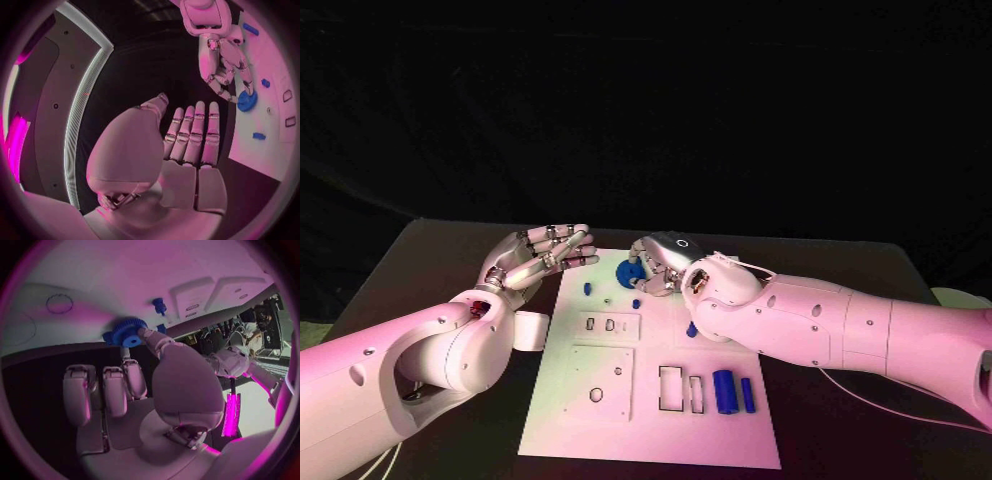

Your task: Assemble the parts on the task board

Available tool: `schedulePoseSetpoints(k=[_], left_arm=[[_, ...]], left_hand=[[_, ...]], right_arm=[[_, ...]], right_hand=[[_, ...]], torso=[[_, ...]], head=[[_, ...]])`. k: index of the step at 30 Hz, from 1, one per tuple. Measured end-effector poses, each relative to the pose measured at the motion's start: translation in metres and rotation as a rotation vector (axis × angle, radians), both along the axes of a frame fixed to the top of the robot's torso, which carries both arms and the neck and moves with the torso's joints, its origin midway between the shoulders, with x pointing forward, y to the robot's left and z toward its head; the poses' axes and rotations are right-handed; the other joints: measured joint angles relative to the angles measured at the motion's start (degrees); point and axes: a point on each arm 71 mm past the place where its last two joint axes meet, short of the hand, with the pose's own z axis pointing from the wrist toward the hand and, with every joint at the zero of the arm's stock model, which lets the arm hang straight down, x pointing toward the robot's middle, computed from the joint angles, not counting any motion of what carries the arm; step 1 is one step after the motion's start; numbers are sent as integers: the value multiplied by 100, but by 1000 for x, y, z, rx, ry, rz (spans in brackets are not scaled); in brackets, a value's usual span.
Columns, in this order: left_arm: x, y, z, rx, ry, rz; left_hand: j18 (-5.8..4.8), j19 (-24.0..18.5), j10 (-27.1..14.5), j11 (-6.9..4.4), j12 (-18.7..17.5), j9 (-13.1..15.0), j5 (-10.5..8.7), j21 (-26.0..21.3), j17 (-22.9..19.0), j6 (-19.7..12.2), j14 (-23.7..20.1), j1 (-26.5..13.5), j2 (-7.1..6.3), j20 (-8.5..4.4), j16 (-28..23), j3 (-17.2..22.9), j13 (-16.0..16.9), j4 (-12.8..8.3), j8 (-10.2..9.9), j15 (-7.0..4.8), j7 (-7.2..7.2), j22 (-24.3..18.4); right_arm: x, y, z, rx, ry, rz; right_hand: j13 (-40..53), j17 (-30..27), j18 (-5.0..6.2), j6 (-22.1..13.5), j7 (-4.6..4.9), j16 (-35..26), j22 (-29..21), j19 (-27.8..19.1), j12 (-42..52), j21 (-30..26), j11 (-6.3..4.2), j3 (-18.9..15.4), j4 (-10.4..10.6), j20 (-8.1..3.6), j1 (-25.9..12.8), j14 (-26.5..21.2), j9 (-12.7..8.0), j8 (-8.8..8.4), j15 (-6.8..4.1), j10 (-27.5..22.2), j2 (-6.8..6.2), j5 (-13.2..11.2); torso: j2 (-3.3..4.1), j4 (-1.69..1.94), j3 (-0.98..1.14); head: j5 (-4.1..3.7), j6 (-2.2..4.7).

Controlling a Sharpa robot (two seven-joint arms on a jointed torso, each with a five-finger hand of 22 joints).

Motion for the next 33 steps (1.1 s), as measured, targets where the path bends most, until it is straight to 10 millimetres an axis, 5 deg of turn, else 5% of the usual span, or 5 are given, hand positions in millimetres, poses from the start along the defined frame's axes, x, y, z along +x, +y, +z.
schedulePoseSetpoints(k=[3,7,13,19,33], left_arm=[[0,0,0,0,0,0],[0,0,0,0,1,0],[0,0,0,1,1,0],[0,0,0,1,1,1],[0,0,0,1,2,1]], left_hand=[[0,0,0,0,0,0,0,0,0,0,0,0,0,0,0,0,0,0,0,0,0,0],[1,19,0,0,-22,0,0,0,0,0,-22,0,0,19,0,0,0,0,0,21,0,-7],[1,21,0,0,-22,0,0,0,4,0,-22,0,0,21,0,0,0,0,0,22,0,-8],[1,21,0,0,-22,0,0,0,4,0,-22,0,0,21,0,0,0,0,0,21,0,-8],[1,21,0,0,-22,0,0,0,3,0,-22,0,0,21,0,0,0,0,0,21,0,-8]], right_arm=[[0,0,-1,-1,1,-3],[0,1,-2,-2,4,-3],[2,0,-2,-5,14,-6],[2,0,-4,-12,47,-1],[4,-3,-7,-28,97,-7]], right_hand=[[0,0,0,-38,-23,0,0,0,-90,0,53,36,1,0,0,0,30,-136,0,-54,0,-28],[-15,0,1,-265,63,0,0,0,-195,0,131,69,12,0,-56,0,56,-321,64,-132,-56,-98],[-120,0,3,-351,109,28,-1,1,-321,-32,195,-191,302,44,-537,-1,-8,-523,104,-195,-176,-128],[-139,4,4,-351,109,28,4,0,-322,-32,183,-397,509,85,-735,19,7,-589,124,-224,-217,-28],[-83,4,4,-359,115,50,3,0,-322,-32,183,-452,564,84,-782,19,34,-601,124,-224,-171,-4]], torso=[[0,1,-1],[-1,-1,-2],[-1,-4,-3],[-1,-7,-2],[-1,-6,5]], head=[[-3,2],[-4,10],[-14,11],[-20,7],[-32,14]])
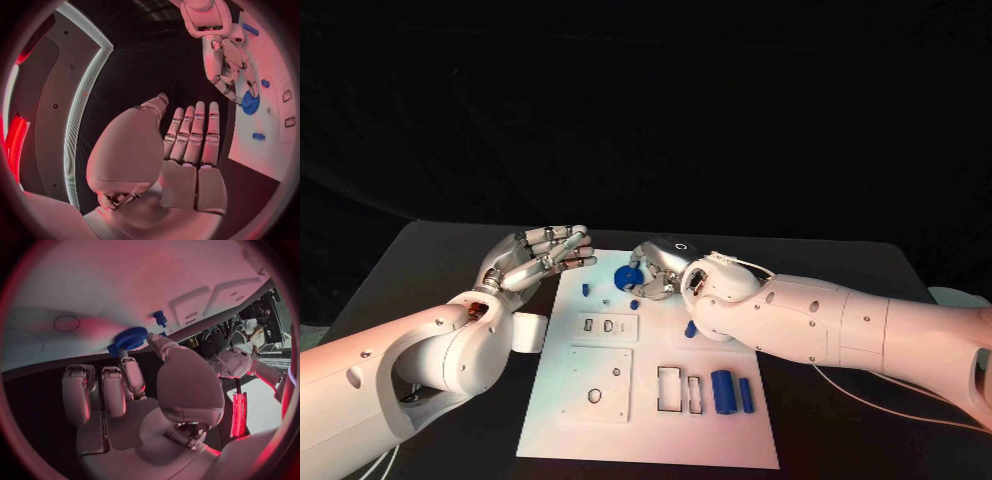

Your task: Assemble the parts on the task board

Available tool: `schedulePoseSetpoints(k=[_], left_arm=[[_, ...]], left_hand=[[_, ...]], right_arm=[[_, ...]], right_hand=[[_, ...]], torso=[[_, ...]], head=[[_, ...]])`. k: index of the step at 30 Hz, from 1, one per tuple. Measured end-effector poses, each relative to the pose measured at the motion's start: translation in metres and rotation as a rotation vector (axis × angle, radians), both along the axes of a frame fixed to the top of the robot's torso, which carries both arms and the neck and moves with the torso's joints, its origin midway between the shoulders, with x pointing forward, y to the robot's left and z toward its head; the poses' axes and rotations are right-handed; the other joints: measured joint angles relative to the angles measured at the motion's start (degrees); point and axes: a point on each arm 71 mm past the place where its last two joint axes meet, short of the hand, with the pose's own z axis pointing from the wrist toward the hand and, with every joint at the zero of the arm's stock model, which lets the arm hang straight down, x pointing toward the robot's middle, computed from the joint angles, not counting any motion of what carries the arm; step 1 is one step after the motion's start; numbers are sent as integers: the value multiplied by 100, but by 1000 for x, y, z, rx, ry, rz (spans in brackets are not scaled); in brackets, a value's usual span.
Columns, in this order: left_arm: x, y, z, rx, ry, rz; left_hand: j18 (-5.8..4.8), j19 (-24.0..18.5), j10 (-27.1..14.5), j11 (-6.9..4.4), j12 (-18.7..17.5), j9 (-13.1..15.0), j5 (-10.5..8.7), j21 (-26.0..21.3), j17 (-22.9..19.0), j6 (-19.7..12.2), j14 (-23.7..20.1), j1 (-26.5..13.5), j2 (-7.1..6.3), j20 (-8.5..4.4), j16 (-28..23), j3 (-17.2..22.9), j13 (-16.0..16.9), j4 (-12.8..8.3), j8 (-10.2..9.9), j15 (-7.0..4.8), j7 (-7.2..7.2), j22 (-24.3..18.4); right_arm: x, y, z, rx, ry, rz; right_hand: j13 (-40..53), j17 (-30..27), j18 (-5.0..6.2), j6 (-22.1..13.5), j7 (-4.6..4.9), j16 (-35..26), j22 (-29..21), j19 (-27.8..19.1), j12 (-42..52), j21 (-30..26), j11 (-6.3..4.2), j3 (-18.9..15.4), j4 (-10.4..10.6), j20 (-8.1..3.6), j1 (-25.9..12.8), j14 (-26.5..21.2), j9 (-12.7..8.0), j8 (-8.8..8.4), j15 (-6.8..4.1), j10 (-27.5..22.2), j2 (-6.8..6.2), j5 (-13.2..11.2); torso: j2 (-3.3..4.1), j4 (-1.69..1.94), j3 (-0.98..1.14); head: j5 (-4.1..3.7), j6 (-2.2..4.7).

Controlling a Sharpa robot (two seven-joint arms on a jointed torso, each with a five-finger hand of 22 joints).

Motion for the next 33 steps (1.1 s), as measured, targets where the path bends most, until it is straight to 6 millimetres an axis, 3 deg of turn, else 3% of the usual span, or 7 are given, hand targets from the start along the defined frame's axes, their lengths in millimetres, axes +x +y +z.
schedulePoseSetpoints(k=[12,18,27,33], left_arm=[[0,0,0,0,0,1],[0,1,0,1,0,1],[0,3,0,4,1,7],[1,5,-1,6,1,11]], left_hand=[[0,0,0,0,0,0,0,0,-1,0,0,0,0,0,0,0,0,0,0,0,0,1],[0,0,0,0,0,0,0,0,-1,0,0,0,0,0,0,0,0,0,0,0,0,1],[0,0,0,0,0,0,0,0,-2,0,0,0,0,0,0,0,0,0,0,0,0,1],[0,0,0,0,0,-7,0,0,5,0,0,0,0,0,-27,40,0,-8,-33,0,0,-7]], right_arm=[[0,-6,0,-3,12,-6],[-6,-19,1,0,17,-10],[-15,-66,28,95,-11,-60],[-14,-121,53,207,-6,-142]], right_hand=[[26,-1,0,18,-18,0,-1,0,37,0,0,16,16,0,-20,0,1,-9,0,0,20,0],[53,-1,1,20,-19,0,-1,0,68,0,0,16,15,0,11,0,15,-8,0,0,51,33],[77,-2,1,59,-15,17,-2,0,86,0,-21,100,-69,-1,162,0,36,-64,0,21,188,54],[88,-2,0,242,-20,17,-2,0,178,-112,-21,320,-464,-1,736,0,90,-64,0,62,133,-170]], torso=[[-1,4,-3],[-5,9,-2],[-17,-30,7],[-38,-83,23]], head=[[-30,8],[-34,14],[-19,62],[-15,97]])
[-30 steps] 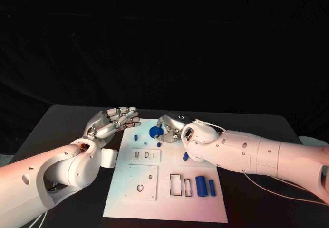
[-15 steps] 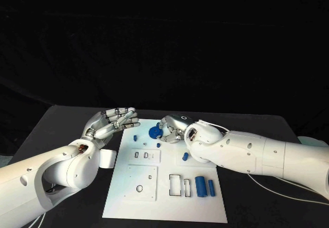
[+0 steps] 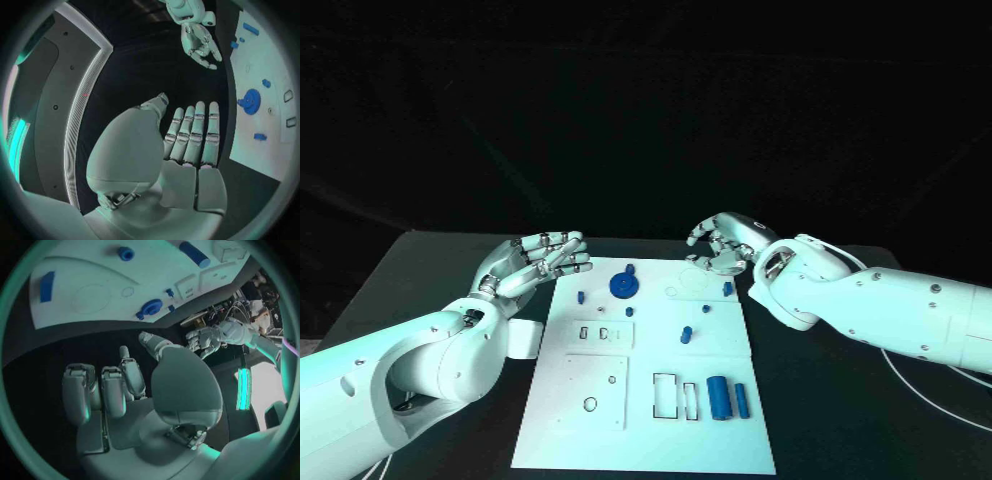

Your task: Assemble the parts on the task board

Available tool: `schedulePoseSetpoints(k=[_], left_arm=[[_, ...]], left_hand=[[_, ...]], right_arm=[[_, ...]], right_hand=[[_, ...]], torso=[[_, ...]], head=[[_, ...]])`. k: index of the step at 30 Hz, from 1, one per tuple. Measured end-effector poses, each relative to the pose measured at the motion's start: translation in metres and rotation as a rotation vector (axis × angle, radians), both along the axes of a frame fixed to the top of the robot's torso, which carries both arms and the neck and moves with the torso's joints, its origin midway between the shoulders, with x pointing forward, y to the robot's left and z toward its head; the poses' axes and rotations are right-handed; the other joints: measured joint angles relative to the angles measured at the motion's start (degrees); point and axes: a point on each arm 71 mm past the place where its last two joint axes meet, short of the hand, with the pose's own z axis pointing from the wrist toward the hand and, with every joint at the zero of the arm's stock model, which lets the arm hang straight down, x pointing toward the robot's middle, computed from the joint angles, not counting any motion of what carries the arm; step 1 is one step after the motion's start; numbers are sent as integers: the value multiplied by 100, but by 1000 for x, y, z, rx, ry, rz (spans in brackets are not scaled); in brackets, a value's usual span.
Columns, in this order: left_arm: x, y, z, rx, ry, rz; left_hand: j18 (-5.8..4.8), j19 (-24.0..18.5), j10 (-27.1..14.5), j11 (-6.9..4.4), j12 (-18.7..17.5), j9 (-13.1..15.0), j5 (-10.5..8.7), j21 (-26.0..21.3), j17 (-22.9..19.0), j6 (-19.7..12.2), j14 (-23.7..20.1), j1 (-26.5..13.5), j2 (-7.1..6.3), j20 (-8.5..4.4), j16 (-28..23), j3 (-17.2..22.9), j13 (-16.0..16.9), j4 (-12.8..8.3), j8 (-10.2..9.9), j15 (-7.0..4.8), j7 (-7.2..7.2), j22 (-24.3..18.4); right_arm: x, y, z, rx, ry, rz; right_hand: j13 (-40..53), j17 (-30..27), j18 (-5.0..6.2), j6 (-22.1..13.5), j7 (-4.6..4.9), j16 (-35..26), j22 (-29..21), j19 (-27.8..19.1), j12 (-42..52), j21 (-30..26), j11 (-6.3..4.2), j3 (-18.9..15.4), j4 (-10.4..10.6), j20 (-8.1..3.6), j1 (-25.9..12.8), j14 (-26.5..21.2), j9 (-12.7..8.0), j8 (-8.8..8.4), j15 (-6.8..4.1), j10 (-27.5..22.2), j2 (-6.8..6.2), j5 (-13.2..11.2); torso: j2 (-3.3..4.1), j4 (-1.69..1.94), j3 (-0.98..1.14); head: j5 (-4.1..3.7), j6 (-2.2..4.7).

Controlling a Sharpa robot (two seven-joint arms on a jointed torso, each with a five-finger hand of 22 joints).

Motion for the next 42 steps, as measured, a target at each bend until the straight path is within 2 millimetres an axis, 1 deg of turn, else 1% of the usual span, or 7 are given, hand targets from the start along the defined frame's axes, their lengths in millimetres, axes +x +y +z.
schedulePoseSetpoints(k=[5,7,10,15,18,25,42], left_arm=[[0,0,0,0,0,0],[0,-1,0,-1,0,-2],[0,-2,0,-2,0,-5],[0,-6,0,-7,0,-14],[1,-8,-1,-8,1,-17],[2,-10,-2,-10,4,-23],[3,-10,-3,-10,9,-27]], left_hand=[[0,0,0,0,0,0,0,0,1,0,0,0,0,0,0,0,0,0,0,0,0,0],[0,0,0,0,-23,0,0,0,0,0,0,-5,-5,0,0,0,0,0,0,0,0,0],[0,0,0,0,-27,0,0,0,0,0,0,-23,-23,0,0,0,0,0,0,0,0,0],[0,0,0,0,-27,0,0,0,0,0,0,-23,-23,0,0,0,0,0,0,0,0,0],[0,0,0,0,-27,0,0,0,0,0,0,-23,-23,0,0,-1,0,0,0,0,0,0],[0,0,0,0,-27,0,0,0,-1,0,0,-23,-23,0,1,-1,0,0,0,0,0,1],[0,0,0,0,-27,1,0,0,-1,0,0,-23,-23,0,1,-1,0,0,0,0,0,1]], right_arm=[[-2,-39,2,62,37,-42],[-4,-52,0,79,53,-53],[-7,-64,-6,95,75,-61],[-13,-79,-18,109,104,-68],[-15,-82,-23,115,114,-65],[-18,-86,-34,110,126,-57],[-12,-74,-57,89,146,-39]], right_hand=[[0,0,0,62,6,0,0,-56,0,-91,0,87,-178,-13,163,0,11,-23,0,0,-50,-9],[0,0,0,62,6,-13,-1,-89,-9,-144,0,84,-194,5,166,0,11,-23,0,0,-53,-9],[0,0,0,62,6,-29,-1,-94,-45,-148,12,94,-236,10,198,0,11,-71,0,-12,-85,-9],[-51,-1,0,32,36,-33,-1,-135,-97,-190,20,122,-283,9,218,0,-5,-155,0,-63,-105,-9],[-116,-1,0,-42,63,-48,-1,-156,-191,-223,45,136,-312,30,218,0,-25,-229,0,-137,-105,-9],[-225,-1,0,-205,89,-67,-1,-176,-300,-255,77,98,-354,50,241,-17,-56,-355,24,-221,-128,23],[-214,-1,0,-266,107,-67,3,-197,-318,-281,93,115,-401,71,241,0,-65,-383,41,-237,-128,46]], torso=[[-15,-50,18],[-14,-70,32],[-12,-93,53],[1,-108,74],[5,-115,81],[8,-115,81],[-7,-92,64]], head=[[-20,10],[-22,6],[-29,-3],[-58,-14],[-73,-32],[-97,-81],[-108,-156]])
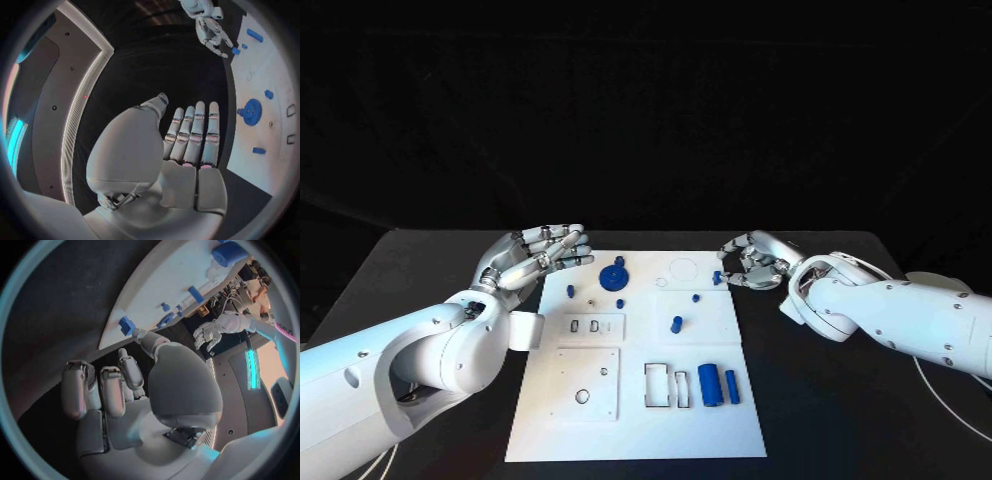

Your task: Assemble the parts on the task board

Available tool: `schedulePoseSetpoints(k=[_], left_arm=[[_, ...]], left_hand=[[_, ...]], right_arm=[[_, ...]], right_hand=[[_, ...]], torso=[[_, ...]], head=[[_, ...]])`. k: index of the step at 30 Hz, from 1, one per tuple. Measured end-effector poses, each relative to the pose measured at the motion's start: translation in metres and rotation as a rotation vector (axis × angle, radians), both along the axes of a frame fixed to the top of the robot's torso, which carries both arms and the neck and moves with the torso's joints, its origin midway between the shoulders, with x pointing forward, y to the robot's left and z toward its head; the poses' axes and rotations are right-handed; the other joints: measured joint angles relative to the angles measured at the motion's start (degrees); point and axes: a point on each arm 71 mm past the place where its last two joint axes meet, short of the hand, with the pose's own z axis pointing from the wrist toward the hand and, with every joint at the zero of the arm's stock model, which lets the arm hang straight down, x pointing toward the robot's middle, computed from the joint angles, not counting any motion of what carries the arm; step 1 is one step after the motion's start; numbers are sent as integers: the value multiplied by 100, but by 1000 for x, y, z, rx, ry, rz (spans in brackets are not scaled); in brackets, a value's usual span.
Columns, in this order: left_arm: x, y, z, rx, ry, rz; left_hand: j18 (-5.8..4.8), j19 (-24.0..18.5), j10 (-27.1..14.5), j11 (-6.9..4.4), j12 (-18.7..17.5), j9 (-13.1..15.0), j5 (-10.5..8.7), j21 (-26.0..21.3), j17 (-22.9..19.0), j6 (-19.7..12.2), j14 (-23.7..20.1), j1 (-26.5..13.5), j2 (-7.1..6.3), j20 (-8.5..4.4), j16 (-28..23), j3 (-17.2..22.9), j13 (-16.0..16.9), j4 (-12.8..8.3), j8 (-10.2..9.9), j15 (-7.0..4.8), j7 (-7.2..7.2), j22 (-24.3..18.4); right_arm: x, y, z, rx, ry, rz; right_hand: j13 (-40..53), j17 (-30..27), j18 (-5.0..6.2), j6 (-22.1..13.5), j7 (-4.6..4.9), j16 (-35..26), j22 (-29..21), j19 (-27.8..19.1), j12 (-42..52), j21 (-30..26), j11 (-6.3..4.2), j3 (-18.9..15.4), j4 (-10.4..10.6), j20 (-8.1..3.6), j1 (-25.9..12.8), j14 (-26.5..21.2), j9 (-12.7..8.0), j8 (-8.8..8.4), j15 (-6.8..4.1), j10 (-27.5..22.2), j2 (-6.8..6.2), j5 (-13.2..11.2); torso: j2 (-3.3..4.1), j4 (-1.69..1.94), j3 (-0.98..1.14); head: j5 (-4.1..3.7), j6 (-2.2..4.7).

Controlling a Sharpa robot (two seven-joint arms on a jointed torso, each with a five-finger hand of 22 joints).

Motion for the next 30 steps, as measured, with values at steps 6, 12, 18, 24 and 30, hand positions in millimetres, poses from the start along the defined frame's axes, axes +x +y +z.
schedulePoseSetpoints(k=[6,12,18,24,30], left_arm=[[0,1,0,1,1,1],[0,2,0,2,2,3],[0,2,-1,3,2,4],[1,3,-1,4,3,5],[1,3,-1,4,3,5]], left_hand=[[0,0,0,0,0,0,0,0,-1,0,0,0,0,0,0,0,0,0,0,0,0,0],[0,0,0,0,0,0,0,0,-1,0,0,0,0,0,0,0,0,0,0,0,0,0],[0,0,0,0,0,0,0,0,4,0,0,0,0,0,0,0,0,0,0,0,0,0],[0,0,0,0,0,0,0,0,4,0,0,0,0,0,0,0,0,0,0,0,0,0],[0,0,0,0,0,0,0,0,3,0,0,0,0,0,1,0,0,0,0,0,0,0]], right_arm=[[0,4,-8,-2,16,7],[-1,5,-12,-4,26,9],[-1,5,-13,-5,29,10],[0,7,-14,-5,30,12],[2,10,-15,-5,33,16]], right_hand=[[38,0,0,0,0,0,0,0,29,0,0,0,0,0,0,0,5,0,0,0,0,0],[73,0,0,50,-7,0,-1,0,90,0,0,0,0,0,0,0,15,0,0,0,0,0],[93,-1,0,135,-10,0,-1,0,112,0,0,0,0,0,0,0,34,0,0,0,0,0],[167,-1,0,292,-40,0,-2,0,208,6,-36,0,1,0,-18,0,76,80,0,80,79,0],[214,-1,0,555,-123,0,-2,44,339,28,-84,65,-29,-43,-10,0,125,209,0,168,191,-143]], torso=[[-1,1,0],[-4,-12,-1],[-5,-13,-1],[-5,-11,3],[-4,-12,4]], head=[[26,-16],[48,-27],[51,-32],[47,-35],[42,-42]])
